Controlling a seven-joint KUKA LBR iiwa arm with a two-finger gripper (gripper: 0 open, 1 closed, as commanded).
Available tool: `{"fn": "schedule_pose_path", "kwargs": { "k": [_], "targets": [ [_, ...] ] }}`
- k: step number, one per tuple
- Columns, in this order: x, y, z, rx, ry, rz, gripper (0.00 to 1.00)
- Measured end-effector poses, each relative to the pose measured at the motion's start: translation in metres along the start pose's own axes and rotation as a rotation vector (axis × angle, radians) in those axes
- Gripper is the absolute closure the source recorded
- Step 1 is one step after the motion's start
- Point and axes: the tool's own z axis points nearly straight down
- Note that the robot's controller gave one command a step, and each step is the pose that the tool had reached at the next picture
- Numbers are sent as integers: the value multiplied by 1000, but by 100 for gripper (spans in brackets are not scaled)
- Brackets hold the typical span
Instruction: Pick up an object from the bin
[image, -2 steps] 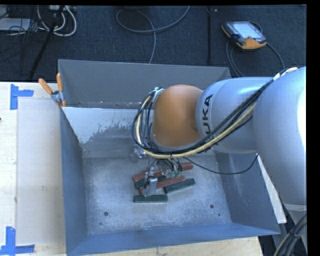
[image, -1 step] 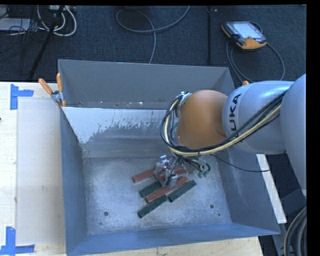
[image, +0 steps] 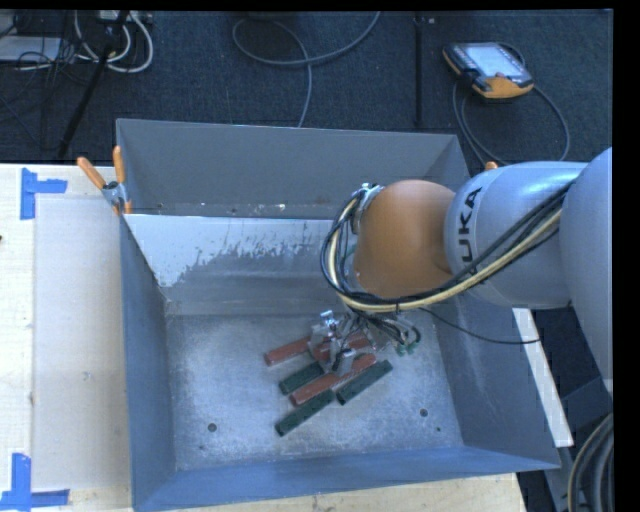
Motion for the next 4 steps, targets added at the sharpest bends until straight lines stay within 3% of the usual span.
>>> {"fn": "schedule_pose_path", "kwargs": {
  "k": [1,2,3,4],
  "targets": [
    [14,-34,-27,-5,4,12,100],
    [-11,54,-70,-3,-3,81,0],
    [-10,50,-69,0,0,86,0],
    [-6,20,-30,0,-8,114,0]
  ]
}}
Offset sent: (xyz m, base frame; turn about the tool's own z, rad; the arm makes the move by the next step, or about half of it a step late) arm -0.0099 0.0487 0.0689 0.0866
